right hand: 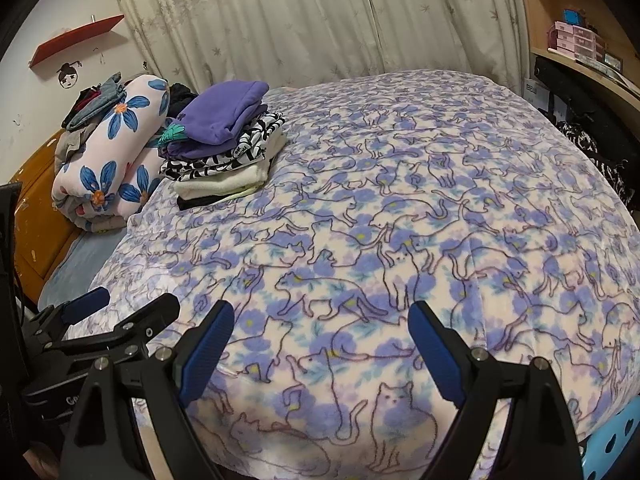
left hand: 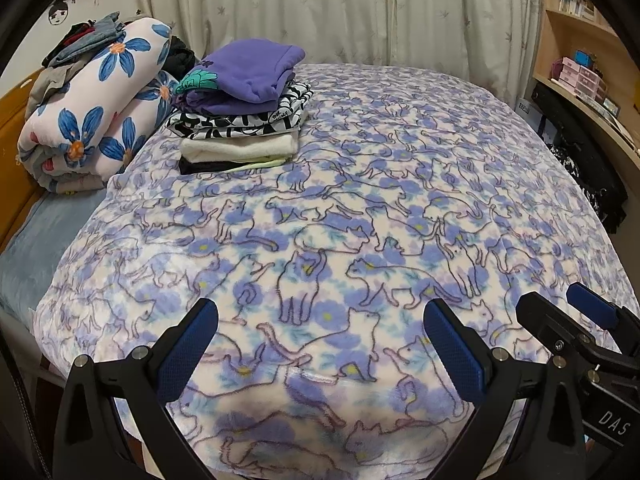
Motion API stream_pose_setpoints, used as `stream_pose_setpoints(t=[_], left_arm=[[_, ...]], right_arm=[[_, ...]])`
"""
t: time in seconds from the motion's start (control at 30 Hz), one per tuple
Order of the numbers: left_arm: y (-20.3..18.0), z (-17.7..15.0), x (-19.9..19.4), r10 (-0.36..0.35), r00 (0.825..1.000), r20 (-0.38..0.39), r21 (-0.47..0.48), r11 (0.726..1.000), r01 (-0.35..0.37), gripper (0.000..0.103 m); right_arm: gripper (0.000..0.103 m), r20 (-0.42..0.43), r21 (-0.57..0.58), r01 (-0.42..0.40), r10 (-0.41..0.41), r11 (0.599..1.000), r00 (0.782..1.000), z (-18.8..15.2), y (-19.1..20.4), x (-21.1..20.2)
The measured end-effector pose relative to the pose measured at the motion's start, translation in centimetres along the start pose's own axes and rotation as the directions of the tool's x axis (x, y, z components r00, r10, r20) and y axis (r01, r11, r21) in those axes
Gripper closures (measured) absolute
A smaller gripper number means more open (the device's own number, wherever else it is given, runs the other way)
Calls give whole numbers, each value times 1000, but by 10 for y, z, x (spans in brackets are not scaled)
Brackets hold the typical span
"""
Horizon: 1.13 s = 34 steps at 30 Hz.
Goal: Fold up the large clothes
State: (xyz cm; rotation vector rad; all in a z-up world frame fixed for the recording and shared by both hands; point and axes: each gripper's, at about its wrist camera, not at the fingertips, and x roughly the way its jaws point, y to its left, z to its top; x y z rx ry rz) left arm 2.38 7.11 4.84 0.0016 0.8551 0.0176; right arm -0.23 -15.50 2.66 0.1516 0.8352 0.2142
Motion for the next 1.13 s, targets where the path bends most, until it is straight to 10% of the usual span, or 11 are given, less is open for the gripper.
stream_pose_setpoints(t=[1.13], left_arm=[[0,-14,-2,4,1000,-19,-10,1000,-4,3]], right_arm=[[14,-10,-1,-2,2,1000,1000,-6,3,2]])
